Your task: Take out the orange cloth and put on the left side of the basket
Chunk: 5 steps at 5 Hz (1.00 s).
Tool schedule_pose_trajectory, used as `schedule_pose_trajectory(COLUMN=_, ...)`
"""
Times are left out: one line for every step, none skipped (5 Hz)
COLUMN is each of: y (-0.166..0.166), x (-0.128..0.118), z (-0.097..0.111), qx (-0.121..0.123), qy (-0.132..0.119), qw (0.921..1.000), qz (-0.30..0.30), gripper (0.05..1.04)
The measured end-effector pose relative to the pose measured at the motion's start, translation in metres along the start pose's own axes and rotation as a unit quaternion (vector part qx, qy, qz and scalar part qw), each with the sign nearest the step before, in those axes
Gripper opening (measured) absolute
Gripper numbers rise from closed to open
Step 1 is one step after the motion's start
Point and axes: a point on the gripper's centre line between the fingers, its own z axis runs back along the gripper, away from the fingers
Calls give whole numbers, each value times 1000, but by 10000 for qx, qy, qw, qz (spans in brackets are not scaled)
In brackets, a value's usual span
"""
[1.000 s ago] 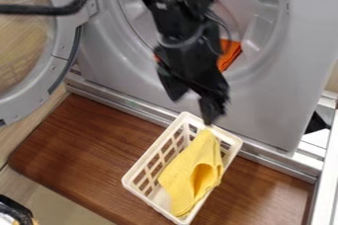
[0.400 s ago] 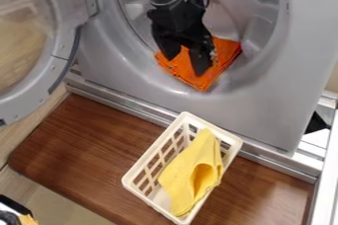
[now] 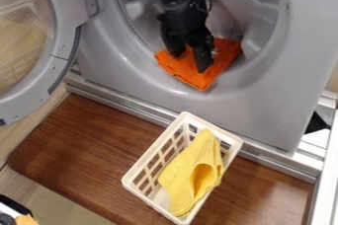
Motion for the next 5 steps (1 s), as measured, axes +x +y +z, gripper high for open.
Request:
schedule_pose_trajectory(y=8, x=11, z=-13, qx=123, qy=-51, qw=9999, qz=-60, gripper=961)
schedule_pose_trajectory(y=5, x=13, z=-14, qx=211, qy=-37, qw=9998, qz=-29, gripper=685)
schedule_pose_trajectory(y=0, x=7, z=-14, qx=237, qy=59, qw=9997, qz=37, gripper=383)
schedule_pose_trajectory(y=-9, x=-1, z=-6, qx=185, qy=62, qw=9998, qz=5, gripper=167)
schedule_pose_trajectory(y=-15, x=-6, z=5, qx=200, qy=60, qw=9997, qz=81, gripper=70)
